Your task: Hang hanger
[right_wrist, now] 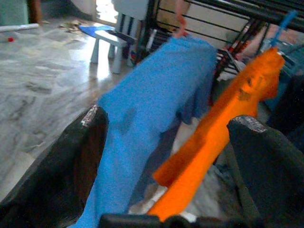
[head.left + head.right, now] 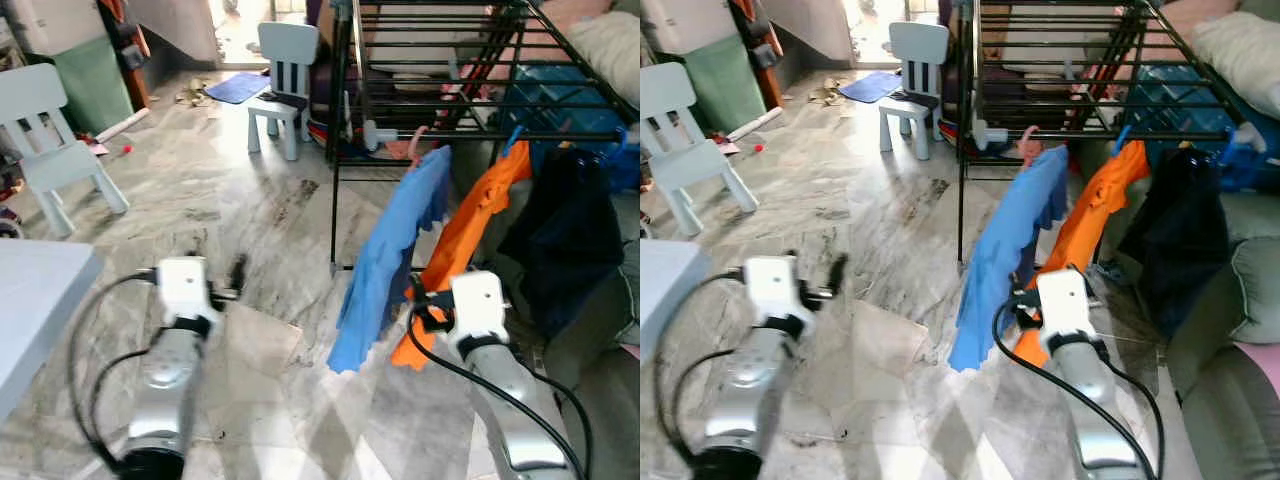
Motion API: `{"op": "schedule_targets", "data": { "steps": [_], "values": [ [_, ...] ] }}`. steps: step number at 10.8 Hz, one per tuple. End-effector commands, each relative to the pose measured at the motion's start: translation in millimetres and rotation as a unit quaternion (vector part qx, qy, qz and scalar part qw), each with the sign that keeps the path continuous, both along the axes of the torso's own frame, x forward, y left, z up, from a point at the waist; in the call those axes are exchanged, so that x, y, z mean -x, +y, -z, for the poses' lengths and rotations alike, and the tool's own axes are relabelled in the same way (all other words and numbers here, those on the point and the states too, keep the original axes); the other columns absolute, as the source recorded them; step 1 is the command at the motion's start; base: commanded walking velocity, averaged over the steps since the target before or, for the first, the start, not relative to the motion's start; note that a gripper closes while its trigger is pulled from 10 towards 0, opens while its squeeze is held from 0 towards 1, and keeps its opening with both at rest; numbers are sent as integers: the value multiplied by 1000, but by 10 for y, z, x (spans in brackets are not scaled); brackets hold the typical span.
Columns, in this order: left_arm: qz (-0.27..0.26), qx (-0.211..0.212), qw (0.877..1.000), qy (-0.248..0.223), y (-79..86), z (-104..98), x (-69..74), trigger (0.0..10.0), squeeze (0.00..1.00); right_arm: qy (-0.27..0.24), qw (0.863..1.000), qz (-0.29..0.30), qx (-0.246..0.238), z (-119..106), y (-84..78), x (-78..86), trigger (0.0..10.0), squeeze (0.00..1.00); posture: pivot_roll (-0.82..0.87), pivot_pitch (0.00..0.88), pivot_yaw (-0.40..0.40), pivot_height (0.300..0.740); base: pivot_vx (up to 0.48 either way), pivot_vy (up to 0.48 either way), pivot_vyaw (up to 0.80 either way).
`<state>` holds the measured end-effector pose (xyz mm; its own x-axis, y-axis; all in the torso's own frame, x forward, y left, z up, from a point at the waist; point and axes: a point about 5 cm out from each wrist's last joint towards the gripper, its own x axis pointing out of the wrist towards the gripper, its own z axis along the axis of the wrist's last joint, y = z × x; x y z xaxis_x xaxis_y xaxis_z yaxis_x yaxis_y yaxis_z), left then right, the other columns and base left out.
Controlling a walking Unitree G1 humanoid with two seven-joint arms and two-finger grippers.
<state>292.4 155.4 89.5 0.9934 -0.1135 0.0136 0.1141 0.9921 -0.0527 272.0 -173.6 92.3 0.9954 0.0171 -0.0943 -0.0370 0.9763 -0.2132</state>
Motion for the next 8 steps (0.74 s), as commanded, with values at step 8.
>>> {"op": "schedule_targets", "data": {
  "steps": [8],
  "values": [
    [74, 15, 997, 18, -302, 75, 17, 10000, 0, -14, 999, 43, 9, -59, -158, 33, 10000, 0, -132, 16, 61, 740, 264, 401, 0]
  ]
}}
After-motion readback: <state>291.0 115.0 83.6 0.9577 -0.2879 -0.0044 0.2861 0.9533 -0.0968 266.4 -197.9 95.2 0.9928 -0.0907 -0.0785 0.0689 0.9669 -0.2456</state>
